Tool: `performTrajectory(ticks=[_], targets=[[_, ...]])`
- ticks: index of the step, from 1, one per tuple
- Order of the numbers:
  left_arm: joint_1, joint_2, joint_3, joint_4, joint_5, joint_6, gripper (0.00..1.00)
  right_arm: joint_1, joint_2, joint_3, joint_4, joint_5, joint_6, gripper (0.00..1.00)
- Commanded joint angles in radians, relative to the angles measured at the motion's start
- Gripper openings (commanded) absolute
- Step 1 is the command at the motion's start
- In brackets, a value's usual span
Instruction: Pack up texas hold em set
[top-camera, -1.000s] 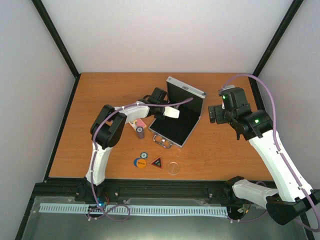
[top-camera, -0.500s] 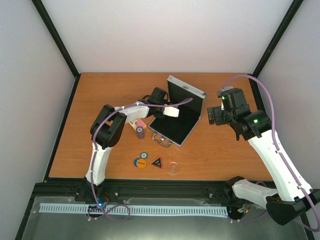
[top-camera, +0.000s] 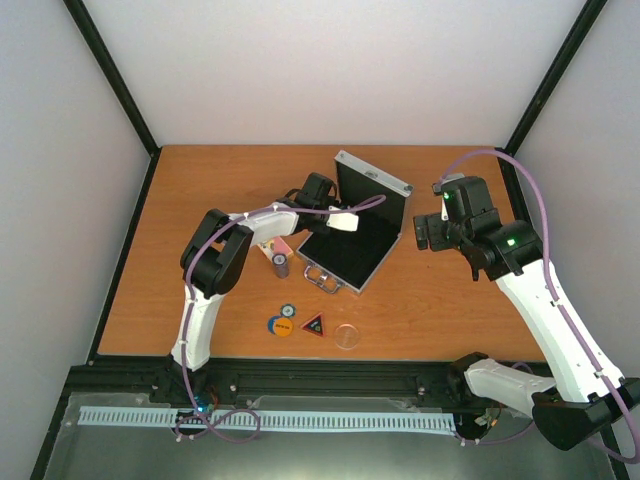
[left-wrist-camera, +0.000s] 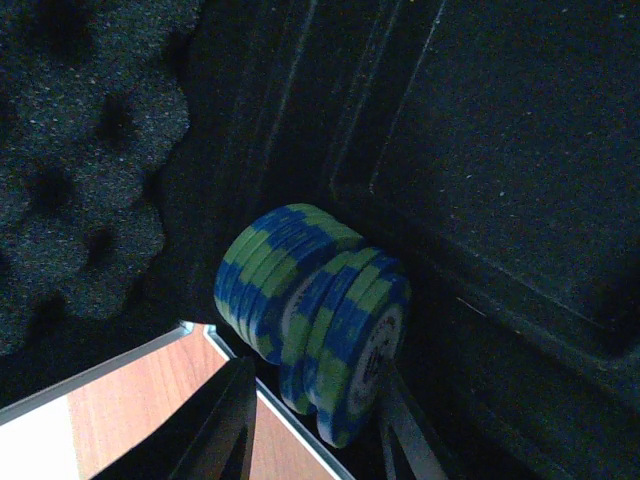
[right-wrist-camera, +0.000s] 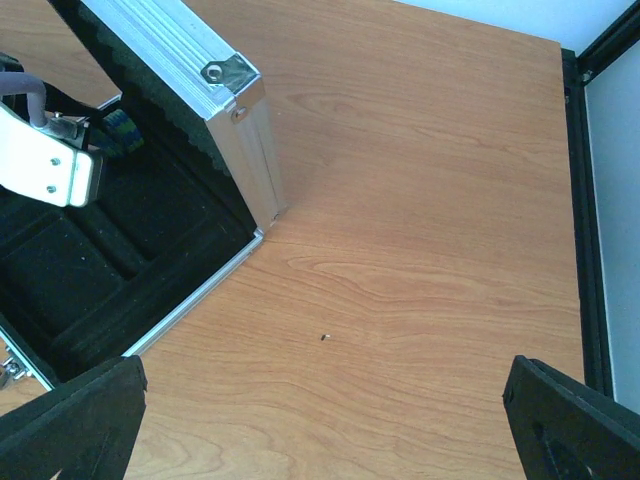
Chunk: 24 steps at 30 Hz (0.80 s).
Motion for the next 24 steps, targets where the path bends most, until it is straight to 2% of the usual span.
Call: performTrajectory(ticks=[1,17,24], targets=[[0.009,-0.009,0.047,0.031,-0.003,0.026,0.35,-0.009,-0.009,-0.004,0.003,-0.003,-0.007,1.00],[0.012,0.000,0.067,0.041,-0.014,0.022,0.38,-0.009,-0.008,-0.001,0.005,-0.009,-0.009,1.00],[0.015,0.029,0.054,0.106,-0.039,0.003,0.38,-0.010,-0.011,-0.008,0.002,-0.017,-0.008,1.00]])
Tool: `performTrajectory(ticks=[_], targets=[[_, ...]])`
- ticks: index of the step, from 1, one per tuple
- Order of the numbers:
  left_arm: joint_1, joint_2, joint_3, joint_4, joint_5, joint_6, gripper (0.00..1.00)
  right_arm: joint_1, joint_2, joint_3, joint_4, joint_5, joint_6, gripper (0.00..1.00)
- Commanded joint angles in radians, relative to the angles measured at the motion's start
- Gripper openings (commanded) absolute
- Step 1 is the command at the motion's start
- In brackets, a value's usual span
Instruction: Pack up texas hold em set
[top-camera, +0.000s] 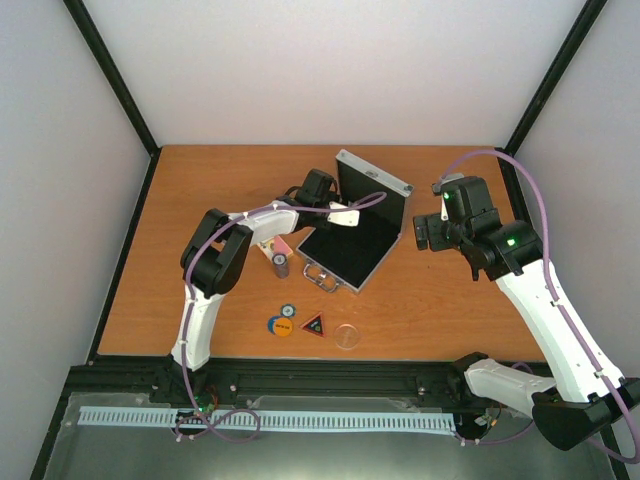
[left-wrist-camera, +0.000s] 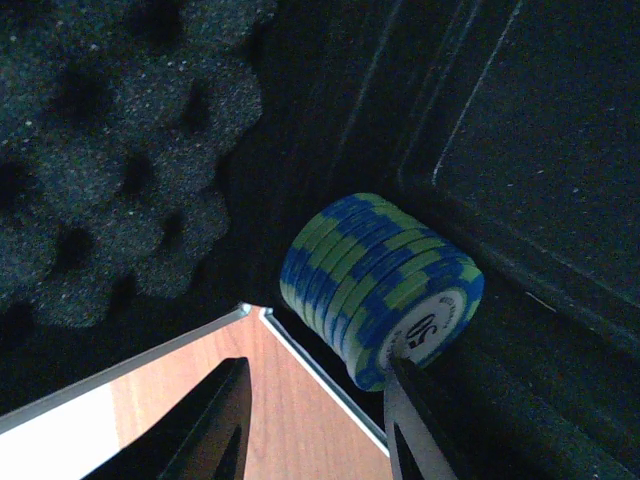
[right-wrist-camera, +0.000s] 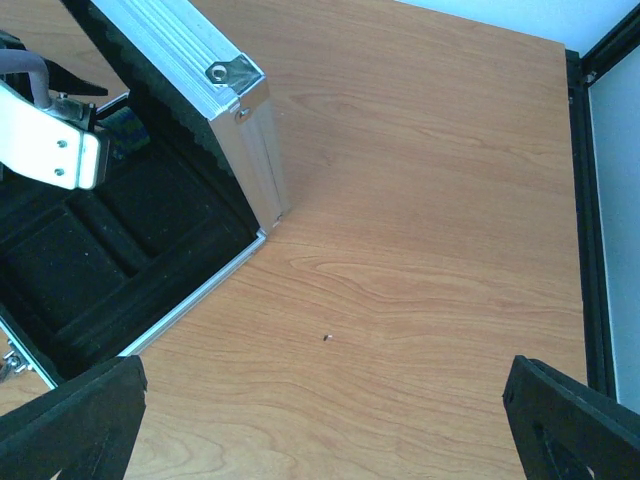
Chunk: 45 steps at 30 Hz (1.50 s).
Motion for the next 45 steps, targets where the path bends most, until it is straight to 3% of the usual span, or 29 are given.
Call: performTrajectory(ticks=[1,32,45], targets=[[0.013,0.029,0.030,0.090,-0.012,-0.009,0.39,-0.009,-0.010,-0.008,0.002,-0.011,-0.005,1.00],[0.009,-0.041,-0.024,0.085,-0.022,-0.096,0.40,-0.010,-0.017,-0.009,0.013,-0.028,-0.001,1.00],[0.007,-0.126,-0.020,-0.035,0.014,-0.135,0.41,-0.009,-0.024,0.004,0.011,-0.030,0.000,1.00]])
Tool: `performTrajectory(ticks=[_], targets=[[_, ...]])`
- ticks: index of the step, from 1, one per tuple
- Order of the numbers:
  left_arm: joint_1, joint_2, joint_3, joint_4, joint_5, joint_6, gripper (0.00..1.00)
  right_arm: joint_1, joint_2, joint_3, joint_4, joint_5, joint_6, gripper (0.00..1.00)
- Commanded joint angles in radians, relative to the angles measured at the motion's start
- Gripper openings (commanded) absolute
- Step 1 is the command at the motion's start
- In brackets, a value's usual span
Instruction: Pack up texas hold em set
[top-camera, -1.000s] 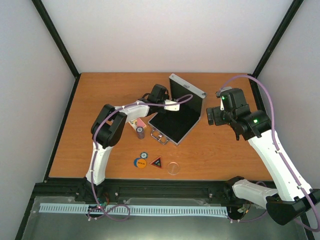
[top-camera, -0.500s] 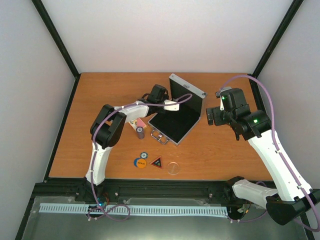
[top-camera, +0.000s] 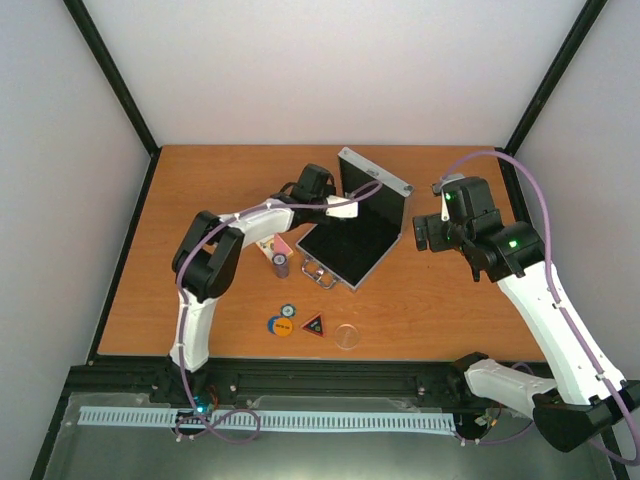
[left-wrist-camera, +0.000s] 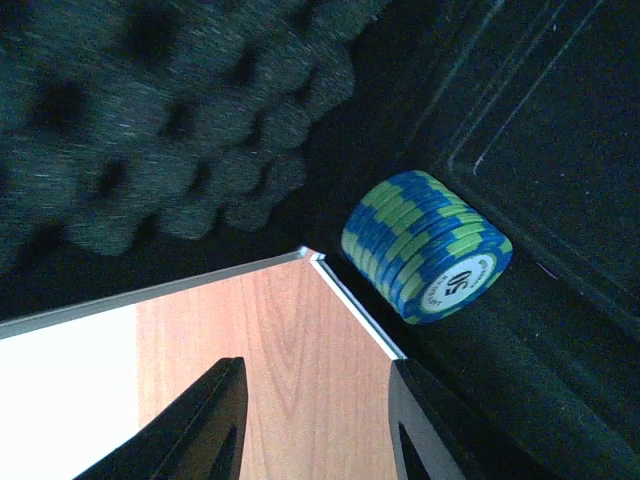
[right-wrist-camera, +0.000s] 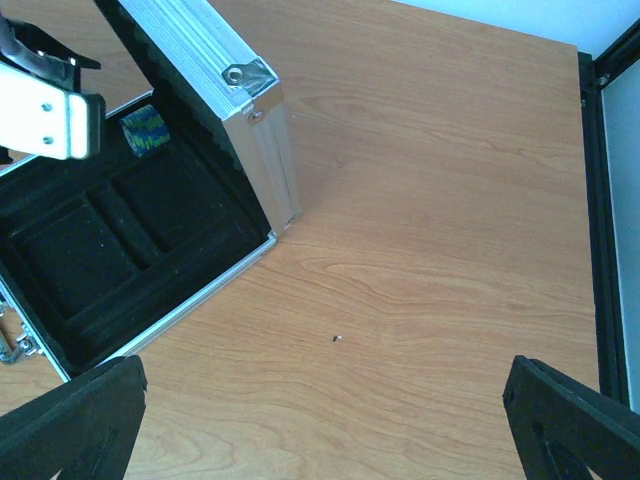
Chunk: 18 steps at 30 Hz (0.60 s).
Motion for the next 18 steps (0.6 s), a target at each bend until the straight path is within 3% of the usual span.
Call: performTrajectory(ticks=[1,11,18], targets=[[0.003,-0.079,0.003,-0.070,0.044,-0.043,0.41,-0.009,-0.013,0.007,0.009,-0.006,0.000,1.00],[0.003,-0.188,-0.085,-0.167,0.062,-0.069,0.41,-0.009,0.010,0.025,-0.010,-0.060,0.002,1.00],[0.003,-0.276,-0.053,-0.277,0.101,-0.215,0.42,-0.009,0.005,0.041,-0.022,-0.120,-0.022,1.00]])
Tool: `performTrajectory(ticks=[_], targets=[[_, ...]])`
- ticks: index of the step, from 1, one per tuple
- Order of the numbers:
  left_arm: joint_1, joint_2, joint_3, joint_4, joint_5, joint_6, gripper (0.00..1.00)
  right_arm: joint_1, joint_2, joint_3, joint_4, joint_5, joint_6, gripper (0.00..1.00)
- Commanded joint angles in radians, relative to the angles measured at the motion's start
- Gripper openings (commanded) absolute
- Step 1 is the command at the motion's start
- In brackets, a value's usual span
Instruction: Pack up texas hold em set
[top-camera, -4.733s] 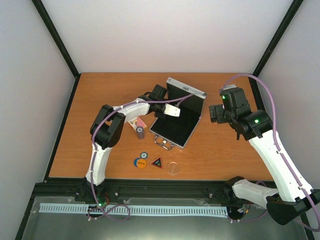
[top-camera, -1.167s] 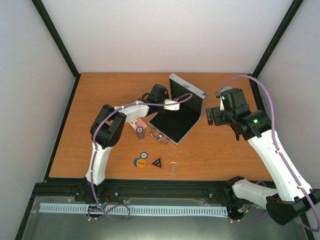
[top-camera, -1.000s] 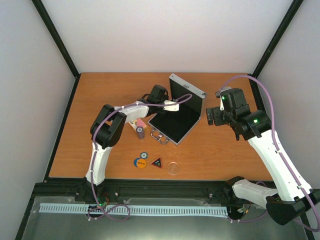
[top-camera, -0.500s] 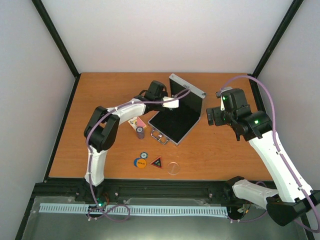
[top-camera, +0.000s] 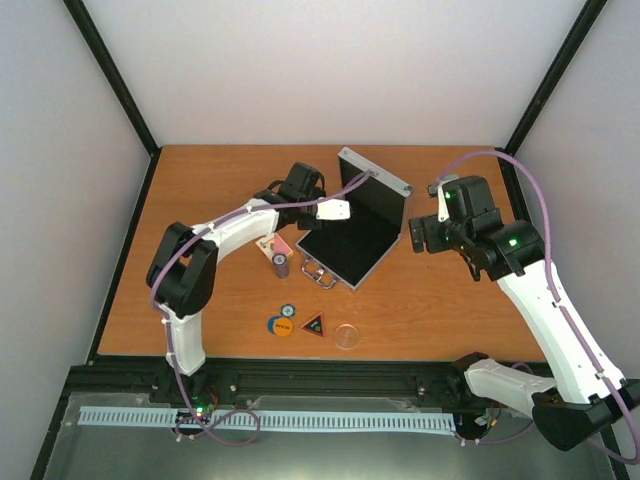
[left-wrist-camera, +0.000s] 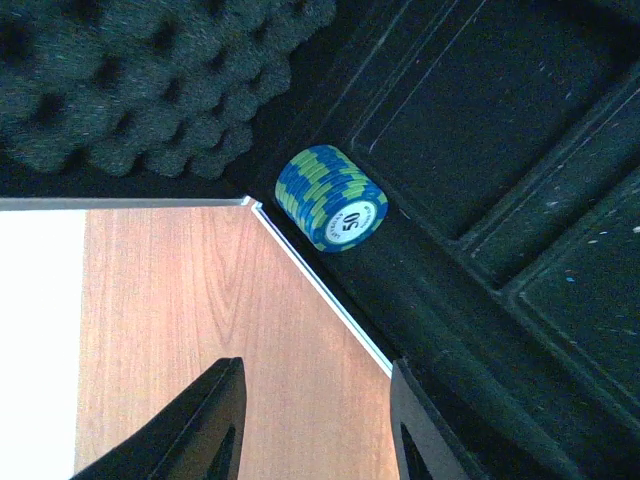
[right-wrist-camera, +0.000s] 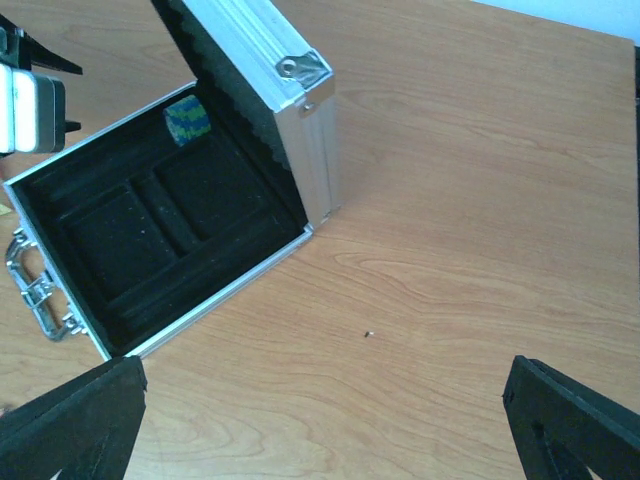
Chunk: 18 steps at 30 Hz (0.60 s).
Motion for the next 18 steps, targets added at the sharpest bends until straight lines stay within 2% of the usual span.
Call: performTrajectory(ticks=[1,8,18], targets=[[0.004,-0.100,0.044,-0.098,0.054,-0.132,0.42,-0.009,-0.004,0.035,-0.013,-0.064,-0.017,1.00],[0.004,-0.158,0.115,-0.221,0.046,-0.273,0.46,-0.009,-0.006,0.024,-0.013,-0.152,0.002,1.00],[0.009,-0.276,0.113,-0.265,0.008,-0.425,0.65,-0.007,-0.031,-0.031,-0.025,-0.278,0.032,1.00]])
